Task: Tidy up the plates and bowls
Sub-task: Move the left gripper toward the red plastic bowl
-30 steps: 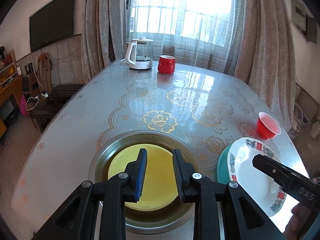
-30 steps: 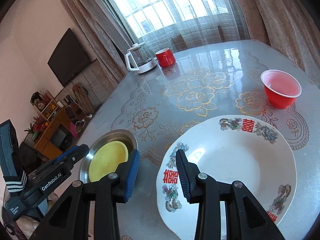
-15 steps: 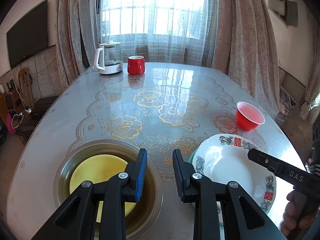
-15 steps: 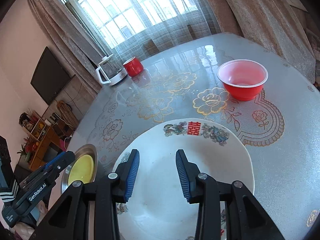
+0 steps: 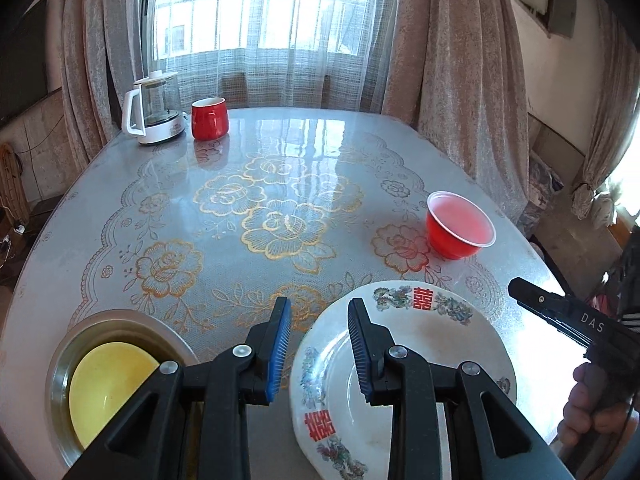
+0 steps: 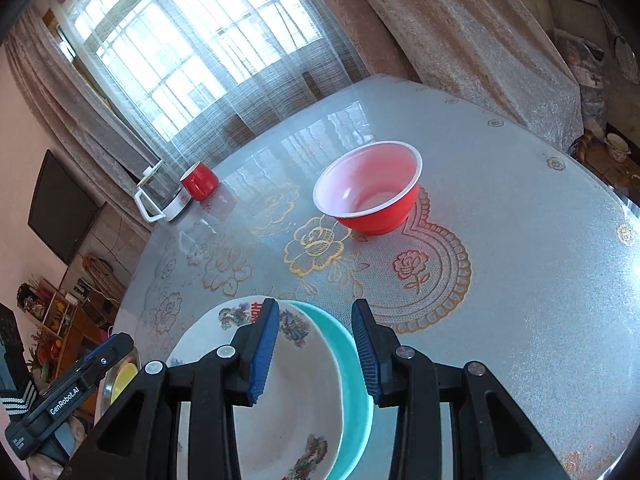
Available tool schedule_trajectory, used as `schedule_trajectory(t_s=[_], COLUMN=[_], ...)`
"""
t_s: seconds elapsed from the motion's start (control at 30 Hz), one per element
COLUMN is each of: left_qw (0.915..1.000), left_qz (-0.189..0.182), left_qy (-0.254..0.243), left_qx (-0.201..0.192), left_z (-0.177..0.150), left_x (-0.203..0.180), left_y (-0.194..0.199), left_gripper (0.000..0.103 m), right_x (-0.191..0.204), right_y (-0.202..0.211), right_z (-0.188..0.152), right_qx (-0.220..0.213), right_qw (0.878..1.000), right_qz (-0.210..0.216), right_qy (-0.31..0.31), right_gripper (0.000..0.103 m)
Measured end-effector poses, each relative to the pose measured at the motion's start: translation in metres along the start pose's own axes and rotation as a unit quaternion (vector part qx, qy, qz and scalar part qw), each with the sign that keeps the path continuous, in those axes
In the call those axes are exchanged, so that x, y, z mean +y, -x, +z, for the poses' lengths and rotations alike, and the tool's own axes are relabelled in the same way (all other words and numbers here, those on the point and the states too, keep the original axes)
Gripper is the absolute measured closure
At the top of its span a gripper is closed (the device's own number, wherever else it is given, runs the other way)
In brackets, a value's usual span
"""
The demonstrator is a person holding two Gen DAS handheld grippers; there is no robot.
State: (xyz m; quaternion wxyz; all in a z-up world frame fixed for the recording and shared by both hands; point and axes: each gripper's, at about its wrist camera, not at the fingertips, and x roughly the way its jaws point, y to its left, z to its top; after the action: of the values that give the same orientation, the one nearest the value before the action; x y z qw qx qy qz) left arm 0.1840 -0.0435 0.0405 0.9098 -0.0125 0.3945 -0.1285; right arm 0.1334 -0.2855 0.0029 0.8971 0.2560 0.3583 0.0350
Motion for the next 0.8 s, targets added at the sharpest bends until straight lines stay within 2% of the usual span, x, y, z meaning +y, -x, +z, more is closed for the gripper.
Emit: schedule_trajectory(t_s=[0.2, 0.5, 0.7, 0.8], left_qw=[0.9991, 0.997, 0.9955, 0.9922], left_qz=[-0.037, -0.059, -0.072, -0.096], left_qy=[-0.013, -0.031, -0.016, 0.007], left_qx=[0.016, 0.04, 0.061, 0.079], left_z=[0.019, 0.046, 0.059, 0.066], left_x=[-0.025, -0.06, -0.073, -0.075], left_y=[-0.025, -0.065, -0.091, -0.104], left_gripper=[0.073, 0.073, 0.073, 0.073], right_x=[-0.023, -0.051, -0.054, -0.056], right_y=[-0.009, -0.024, -0.041, -0.05], right_z=[0.025, 0.062, 0.078, 0.083], right_qx=[-0.001, -0.008, 0.0, 0.005], right_qw=[0.999, 0.997, 0.997, 0.997], right_qz=[-0.019, -0.046, -0.058, -0.06], right_qy=[-0.027, -0.053, -0.046, -0.052], right_gripper=[0.069, 0.075, 0.08, 0.08])
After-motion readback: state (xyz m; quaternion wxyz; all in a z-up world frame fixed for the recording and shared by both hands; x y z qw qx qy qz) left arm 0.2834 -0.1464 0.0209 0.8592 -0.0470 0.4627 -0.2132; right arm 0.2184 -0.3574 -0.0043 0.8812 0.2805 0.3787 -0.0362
